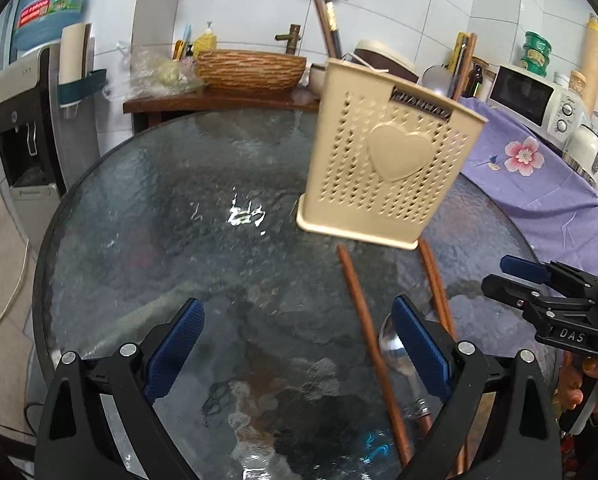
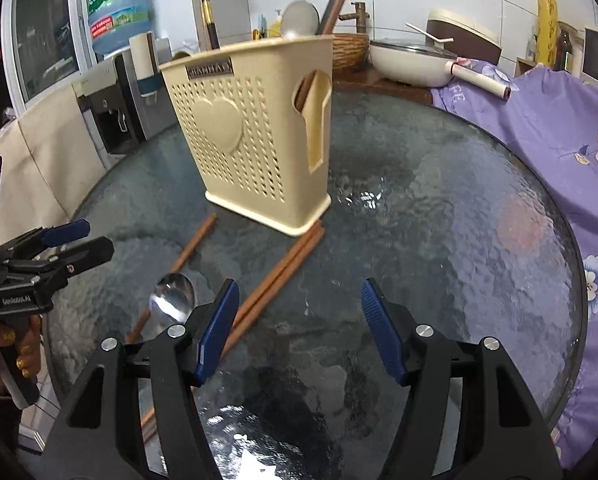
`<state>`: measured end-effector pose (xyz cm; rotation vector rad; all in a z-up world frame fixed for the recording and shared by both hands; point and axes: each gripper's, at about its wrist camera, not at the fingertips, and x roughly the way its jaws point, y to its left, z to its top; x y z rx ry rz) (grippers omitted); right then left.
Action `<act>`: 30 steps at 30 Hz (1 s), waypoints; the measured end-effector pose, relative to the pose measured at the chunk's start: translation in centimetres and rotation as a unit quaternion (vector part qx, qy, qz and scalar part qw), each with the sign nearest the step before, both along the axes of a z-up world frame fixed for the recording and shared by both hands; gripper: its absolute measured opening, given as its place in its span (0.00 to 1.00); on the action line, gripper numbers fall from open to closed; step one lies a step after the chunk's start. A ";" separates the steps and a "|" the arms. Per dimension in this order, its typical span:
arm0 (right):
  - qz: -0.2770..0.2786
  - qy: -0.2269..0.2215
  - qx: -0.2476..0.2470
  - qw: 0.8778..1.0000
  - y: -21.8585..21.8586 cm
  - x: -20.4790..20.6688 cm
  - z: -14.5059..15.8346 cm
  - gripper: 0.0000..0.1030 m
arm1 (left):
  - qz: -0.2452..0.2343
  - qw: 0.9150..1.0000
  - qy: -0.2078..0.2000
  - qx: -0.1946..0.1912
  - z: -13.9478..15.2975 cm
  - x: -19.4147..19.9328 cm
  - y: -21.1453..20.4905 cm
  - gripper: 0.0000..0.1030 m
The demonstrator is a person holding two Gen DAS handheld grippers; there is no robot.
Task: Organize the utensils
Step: 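Move both open tools down toward the wooden chopsticks on the table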
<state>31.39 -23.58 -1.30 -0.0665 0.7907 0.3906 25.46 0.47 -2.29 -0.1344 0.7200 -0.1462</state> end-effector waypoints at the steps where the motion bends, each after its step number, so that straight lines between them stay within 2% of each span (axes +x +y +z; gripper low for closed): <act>1: -0.001 0.001 -0.003 1.000 -0.1 0.0 -0.2 0.62 | 0.001 1.000 0.003 0.001 -0.2 0.0 0.0 0.89; 8: -0.001 0.021 -0.012 1.000 0.2 0.7 -1.2 0.62 | -0.005 1.000 0.015 0.001 -1.0 0.6 -0.2 0.82; 11: 0.017 0.021 -0.036 0.999 1.7 0.6 -1.9 0.62 | -0.007 1.000 0.019 0.005 -1.2 0.8 -0.7 0.78; 18: 0.033 0.002 -0.094 0.995 3.8 -0.3 -2.8 0.62 | -0.006 1.000 0.027 0.002 -1.6 1.1 -1.1 0.78; 22: 0.030 0.019 -0.106 0.994 2.7 -0.2 -3.2 0.62 | -0.006 0.999 0.032 0.005 -1.9 1.3 -1.0 0.78; 26: 0.011 0.044 -0.073 0.996 0.7 0.4 -3.2 0.62 | -0.005 0.999 0.036 0.003 -1.8 2.0 -1.0 0.75; 30: -0.007 0.057 -0.074 0.996 0.4 0.8 -3.4 0.61 | -0.016 0.999 0.045 0.003 -1.5 3.2 -1.5 0.64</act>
